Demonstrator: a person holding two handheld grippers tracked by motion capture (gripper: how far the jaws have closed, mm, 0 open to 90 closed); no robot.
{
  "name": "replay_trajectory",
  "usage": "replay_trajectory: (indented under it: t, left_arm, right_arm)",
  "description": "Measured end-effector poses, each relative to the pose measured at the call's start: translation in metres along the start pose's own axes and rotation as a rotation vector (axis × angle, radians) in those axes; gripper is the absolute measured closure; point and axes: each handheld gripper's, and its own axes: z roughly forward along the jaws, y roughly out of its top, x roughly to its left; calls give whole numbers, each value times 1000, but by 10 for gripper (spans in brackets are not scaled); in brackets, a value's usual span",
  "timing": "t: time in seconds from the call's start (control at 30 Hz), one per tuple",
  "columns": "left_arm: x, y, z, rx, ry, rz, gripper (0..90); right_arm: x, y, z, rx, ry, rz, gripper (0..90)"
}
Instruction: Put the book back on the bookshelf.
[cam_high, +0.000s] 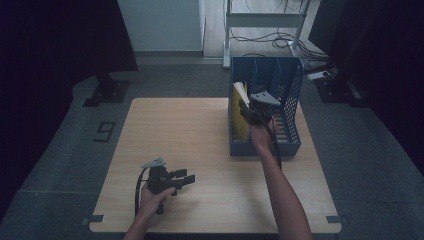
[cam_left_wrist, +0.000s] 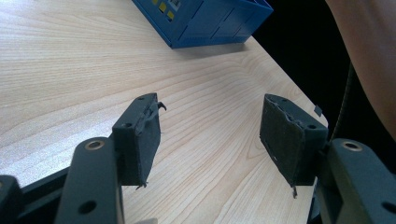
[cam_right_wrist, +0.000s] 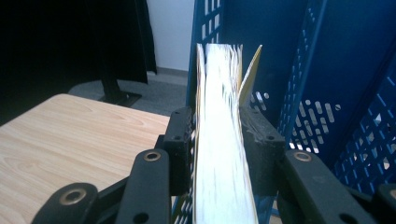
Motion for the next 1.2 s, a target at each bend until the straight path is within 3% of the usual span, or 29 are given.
replay_trajectory:
  t: [0.37,0.73,1.2]
  left_arm:
    - [1,0,-1,-1,1,-2,379]
    - [1,0,-1,-2,1,-2,379]
    - [4,1,-2,-6,2,-9,379]
  right_arm:
    - [1,-1,13,24,-6,-34,623]
    - [5,3,15,36,-32,-46,738]
    - [6,5,17,-2,-77,-36,743]
